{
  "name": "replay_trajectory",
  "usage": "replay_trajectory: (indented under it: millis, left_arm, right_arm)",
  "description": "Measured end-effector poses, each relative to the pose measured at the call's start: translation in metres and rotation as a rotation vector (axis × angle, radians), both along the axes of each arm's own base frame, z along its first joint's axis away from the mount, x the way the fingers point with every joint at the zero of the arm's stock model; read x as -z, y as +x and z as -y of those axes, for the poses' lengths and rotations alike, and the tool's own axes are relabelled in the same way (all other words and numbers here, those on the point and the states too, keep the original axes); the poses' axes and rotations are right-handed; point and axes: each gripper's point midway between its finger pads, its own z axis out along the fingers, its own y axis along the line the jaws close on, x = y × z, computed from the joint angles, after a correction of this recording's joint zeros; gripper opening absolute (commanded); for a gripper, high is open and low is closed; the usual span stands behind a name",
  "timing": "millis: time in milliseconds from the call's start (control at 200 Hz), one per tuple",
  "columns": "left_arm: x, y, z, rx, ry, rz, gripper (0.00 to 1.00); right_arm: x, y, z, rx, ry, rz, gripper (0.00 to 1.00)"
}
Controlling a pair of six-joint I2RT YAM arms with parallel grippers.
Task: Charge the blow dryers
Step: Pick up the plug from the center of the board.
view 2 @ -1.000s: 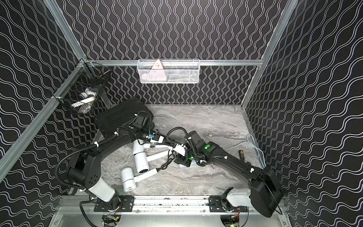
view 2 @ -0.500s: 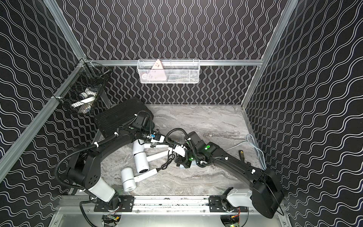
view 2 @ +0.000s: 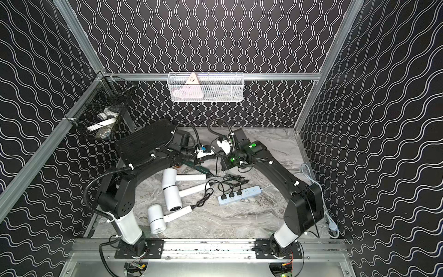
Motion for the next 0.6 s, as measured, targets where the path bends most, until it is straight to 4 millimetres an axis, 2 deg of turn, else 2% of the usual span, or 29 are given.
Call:
replay_trajectory:
  millis: [100,260,320,425,480,555,600]
  left_arm:
    - [0.001,0.02,0.001,-0.063,0.005,-0.008,0.0]
    - [-0.003,0.036,-0.001,-0.144,0.003,0.0,0.0]
    - [-0.004,0.038,-0.004,-0.185,-0.001,-0.007,0.0]
    - [-0.01,0.035,-0.015,-0.265,-0.007,-0.015,0.04]
    - [-0.013,0.03,-0.021,-0.296,-0.011,-0.02,0.1]
    - [-0.016,0.023,-0.029,-0.339,-0.017,-0.038,0.33]
    - [-0.018,0.019,-0.033,-0.362,-0.027,-0.057,0.43]
  right_arm:
    - [-0.004,0.021,0.017,0.09,-0.012,0.003,0.0]
    - [-0.01,0.05,0.038,0.196,-0.023,0.019,0.0]
    - [-0.015,0.057,0.039,0.21,-0.018,0.031,0.0]
    - [-0.03,0.075,0.028,0.208,0.009,0.064,0.0]
    - [-0.034,0.087,0.024,0.212,0.014,0.073,0.0]
    - [-0.027,0.095,0.021,0.218,0.008,0.054,0.0]
    - [-0.018,0.093,0.022,0.226,-0.002,0.027,0.0]
